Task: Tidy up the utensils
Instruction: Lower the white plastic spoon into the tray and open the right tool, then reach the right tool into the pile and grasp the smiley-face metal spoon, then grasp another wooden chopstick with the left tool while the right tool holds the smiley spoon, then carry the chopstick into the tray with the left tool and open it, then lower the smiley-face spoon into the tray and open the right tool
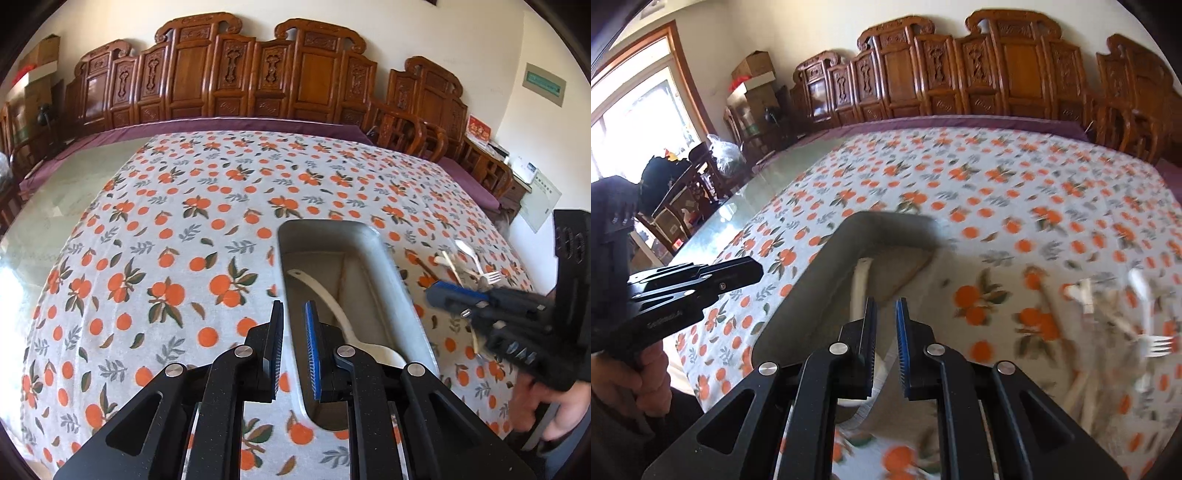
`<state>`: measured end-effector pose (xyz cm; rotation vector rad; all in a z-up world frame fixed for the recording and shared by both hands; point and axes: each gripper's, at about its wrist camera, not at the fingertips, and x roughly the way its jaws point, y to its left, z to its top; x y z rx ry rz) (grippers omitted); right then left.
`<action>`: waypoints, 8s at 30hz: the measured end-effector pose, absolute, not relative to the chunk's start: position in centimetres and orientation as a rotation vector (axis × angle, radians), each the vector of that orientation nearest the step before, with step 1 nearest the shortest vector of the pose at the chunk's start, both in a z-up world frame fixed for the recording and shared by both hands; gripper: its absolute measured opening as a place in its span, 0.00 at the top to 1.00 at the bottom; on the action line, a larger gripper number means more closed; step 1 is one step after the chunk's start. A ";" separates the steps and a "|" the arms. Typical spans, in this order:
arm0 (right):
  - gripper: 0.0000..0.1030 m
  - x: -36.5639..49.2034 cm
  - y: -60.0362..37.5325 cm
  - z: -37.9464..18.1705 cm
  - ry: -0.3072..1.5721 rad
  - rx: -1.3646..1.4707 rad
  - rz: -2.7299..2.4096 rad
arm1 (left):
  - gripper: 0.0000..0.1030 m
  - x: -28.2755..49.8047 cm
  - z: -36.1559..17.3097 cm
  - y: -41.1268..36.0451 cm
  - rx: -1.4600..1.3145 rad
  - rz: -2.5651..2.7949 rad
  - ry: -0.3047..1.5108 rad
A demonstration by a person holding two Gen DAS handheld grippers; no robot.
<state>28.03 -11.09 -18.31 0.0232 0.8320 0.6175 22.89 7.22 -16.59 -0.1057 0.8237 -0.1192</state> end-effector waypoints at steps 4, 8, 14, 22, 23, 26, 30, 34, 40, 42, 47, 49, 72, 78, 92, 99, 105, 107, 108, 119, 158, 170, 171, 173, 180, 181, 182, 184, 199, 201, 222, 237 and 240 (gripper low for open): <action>0.87 27.6 -15.5 -16.6 0.788 -0.011 0.559 | 0.79 22.6 -16.1 5.8 -0.101 -0.150 0.807; 0.87 27.8 -19.5 -15.6 0.765 -0.024 0.489 | 0.67 22.6 -15.6 4.1 -0.093 -0.183 0.793; 0.87 28.1 -23.8 -16.3 0.773 -0.011 0.409 | 0.54 22.4 -15.4 1.6 -0.070 -0.225 0.788; 0.87 27.9 -25.2 -20.9 0.857 0.018 0.367 | 0.37 22.1 -15.7 -1.2 -0.047 -0.263 0.794; 0.87 27.8 -24.9 -21.4 0.870 0.006 0.366 | 0.36 22.1 -15.8 -1.5 -0.044 -0.267 0.797; 0.87 27.6 -24.7 -22.1 0.885 -0.012 0.370 | 0.35 22.1 -16.1 -2.5 -0.031 -0.276 0.802; 0.81 27.4 -25.0 -22.7 0.897 -0.021 0.361 | 0.35 21.8 -16.6 -3.7 -0.026 -0.293 0.811; 0.77 27.9 -26.5 -23.1 0.913 0.018 0.343 | 0.35 21.6 -17.1 -4.8 -0.008 -0.310 0.820; 0.77 27.8 -25.9 -23.9 0.948 0.036 0.402 | 0.35 21.6 -17.4 -5.6 0.002 -0.318 0.828; 0.77 27.6 -25.0 -24.2 0.964 0.012 0.425 | 0.35 21.6 -17.5 -5.9 0.006 -0.320 0.831; 0.79 27.5 -23.5 -25.1 0.997 -0.059 0.410 | 0.35 21.5 -17.9 -6.4 0.021 -0.327 0.838; 0.80 27.4 -23.0 -25.3 0.997 -0.089 0.386 | 0.35 21.5 -17.9 -6.6 0.025 -0.332 0.836; 0.94 28.3 -27.3 -22.6 0.908 0.065 0.354 | 0.35 21.2 -18.9 -8.6 0.086 -0.340 0.840; 0.93 28.8 -29.5 -22.7 0.900 0.107 0.327 | 0.35 21.6 -19.6 -9.9 0.106 -0.349 0.857; 0.93 29.4 -33.1 -23.1 0.898 0.139 0.264 | 0.41 24.7 -21.0 -15.0 0.121 -0.336 0.906; 0.93 29.6 -33.8 -23.4 0.903 0.165 0.261 | 0.53 27.2 -22.1 -17.4 0.072 -0.339 0.948; 0.93 29.7 -33.9 -23.3 0.900 0.181 0.275 | 0.62 29.8 -23.5 -18.6 0.055 -0.304 0.997; 0.93 29.8 -33.8 -23.3 0.901 0.183 0.277 | 0.69 30.7 -24.1 -18.6 0.024 -0.296 1.029; 0.93 29.8 -33.8 -23.3 0.901 0.183 0.277 | 0.70 31.2 -24.3 -18.4 -0.002 -0.295 1.043; 0.93 29.7 -33.2 -23.4 0.901 0.176 0.289 | 0.96 32.4 -24.1 -17.8 -0.113 -0.304 1.076; 0.93 26.9 -23.7 -21.7 0.891 0.011 0.479 | 0.96 25.4 -13.7 -4.2 0.023 -0.222 0.831; 0.93 27.1 -23.3 -21.9 0.898 -0.002 0.495 | 0.96 28.1 -17.7 1.0 0.006 -0.112 0.844; 0.93 27.2 -23.3 -21.9 0.899 -0.002 0.495 | 0.96 28.2 -18.2 1.4 -0.003 -0.106 0.849; 0.93 27.3 -23.1 -22.0 0.902 -0.002 0.499 | 0.96 28.3 -19.0 2.0 -0.021 -0.106 0.863; 0.93 27.4 -22.0 -22.2 0.905 -0.019 0.518 | 0.96 28.5 -20.7 2.8 -0.011 -0.089 0.921; 0.93 27.4 -21.8 -22.2 0.905 -0.021 0.520 | 0.96 28.5 -20.8 2.8 -0.008 -0.088 0.928; 0.93 27.4 -21.8 -22.3 0.905 -0.022 0.521 | 0.96 28.5 -20.9 2.8 -0.007 -0.090 0.934; 0.93 27.4 -21.7 -22.4 0.912 -0.022 0.525 | 0.96 28.4 -21.1 2.8 0.002 -0.089 0.942; 0.93 27.4 -22.3 -22.4 0.921 0.021 0.513 | 0.86 27.4 -19.7 3.7 0.009 -0.076 0.904; 0.93 27.3 -22.1 -22.1 0.917 0.032 0.517 | 0.86 27.1 -19.2 3.8 0.008 -0.077 0.889; 0.93 27.9 -9.5 -18.3 0.862 0.012 0.673 | 0.85 26.1 -16.4 6.6 -0.044 -0.067 0.812; 0.93 30.8 -4.0 -21.6 0.934 -0.088 0.623 | 0.85 26.0 -16.2 7.6 -0.057 -0.053 0.803; 0.93 30.9 -3.8 -22.1 0.948 -0.109 0.616 | 0.85 26.0 -16.2 7.6 -0.059 -0.052 0.802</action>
